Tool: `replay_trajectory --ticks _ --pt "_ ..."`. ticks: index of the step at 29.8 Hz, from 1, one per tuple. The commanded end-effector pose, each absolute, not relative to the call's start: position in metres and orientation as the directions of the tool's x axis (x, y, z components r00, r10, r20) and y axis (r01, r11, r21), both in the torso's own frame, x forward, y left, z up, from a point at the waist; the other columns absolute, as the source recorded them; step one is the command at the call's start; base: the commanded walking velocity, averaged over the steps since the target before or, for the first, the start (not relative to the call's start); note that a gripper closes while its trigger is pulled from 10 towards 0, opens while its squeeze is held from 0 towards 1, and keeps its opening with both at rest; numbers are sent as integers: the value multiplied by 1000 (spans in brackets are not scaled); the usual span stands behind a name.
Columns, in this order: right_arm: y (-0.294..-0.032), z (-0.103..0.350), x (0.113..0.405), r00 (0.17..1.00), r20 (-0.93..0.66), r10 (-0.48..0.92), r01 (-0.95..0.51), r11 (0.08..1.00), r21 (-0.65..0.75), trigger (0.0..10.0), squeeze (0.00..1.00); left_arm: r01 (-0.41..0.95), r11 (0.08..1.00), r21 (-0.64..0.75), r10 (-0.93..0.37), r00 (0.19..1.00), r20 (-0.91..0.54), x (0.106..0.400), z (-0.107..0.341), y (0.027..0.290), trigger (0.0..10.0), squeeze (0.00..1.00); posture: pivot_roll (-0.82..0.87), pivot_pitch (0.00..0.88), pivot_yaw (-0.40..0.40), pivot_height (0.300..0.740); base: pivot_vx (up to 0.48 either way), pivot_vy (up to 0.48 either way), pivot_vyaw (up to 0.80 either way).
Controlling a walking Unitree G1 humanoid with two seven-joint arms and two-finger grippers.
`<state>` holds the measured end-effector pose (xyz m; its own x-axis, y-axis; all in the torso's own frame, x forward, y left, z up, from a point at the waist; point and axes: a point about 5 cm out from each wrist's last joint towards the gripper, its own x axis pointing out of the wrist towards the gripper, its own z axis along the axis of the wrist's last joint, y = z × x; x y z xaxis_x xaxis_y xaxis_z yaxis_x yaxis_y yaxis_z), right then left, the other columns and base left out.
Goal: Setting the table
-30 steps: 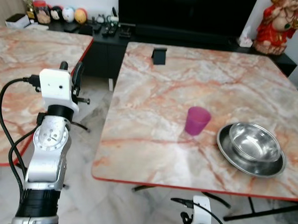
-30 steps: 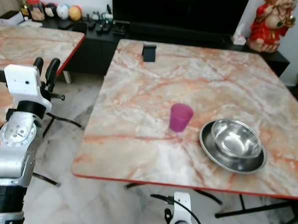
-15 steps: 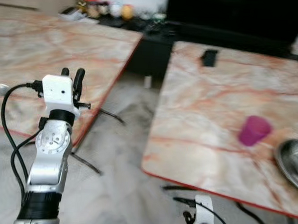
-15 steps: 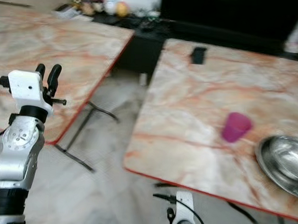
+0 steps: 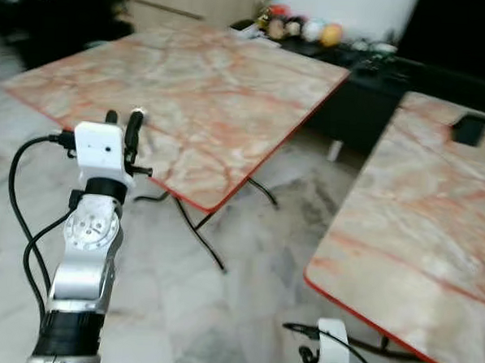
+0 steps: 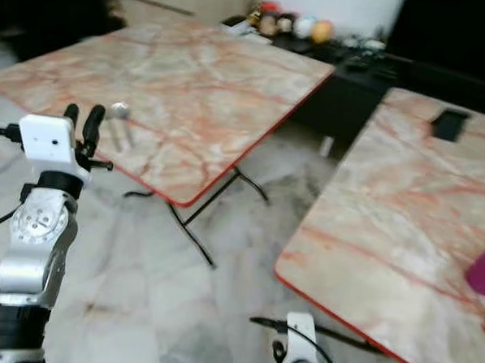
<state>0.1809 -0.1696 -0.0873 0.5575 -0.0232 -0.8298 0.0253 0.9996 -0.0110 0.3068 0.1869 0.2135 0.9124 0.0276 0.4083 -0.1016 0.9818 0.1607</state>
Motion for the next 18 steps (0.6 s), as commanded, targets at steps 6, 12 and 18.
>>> replay_trajectory --ticks 6,12,18 --pt "-167 -87 182 559 -829 -13 18 1000 -4 10000 0 -142 974 174 58 907 416 306 215 193 10000 0 79 0 -61 740 0 0 800" --pt "-167 -87 182 559 -829 -11 19 1000 -1 10000 0 -218 958 189 144 929 340 303 189 217 10000 0 79 0 -63 740 0 0 800" --pt "-167 -87 183 558 -830 -11 17 1000 -2 10000 0 -288 934 212 254 952 171 291 136 248 10000 0 79 0 -64 740 0 0 800"
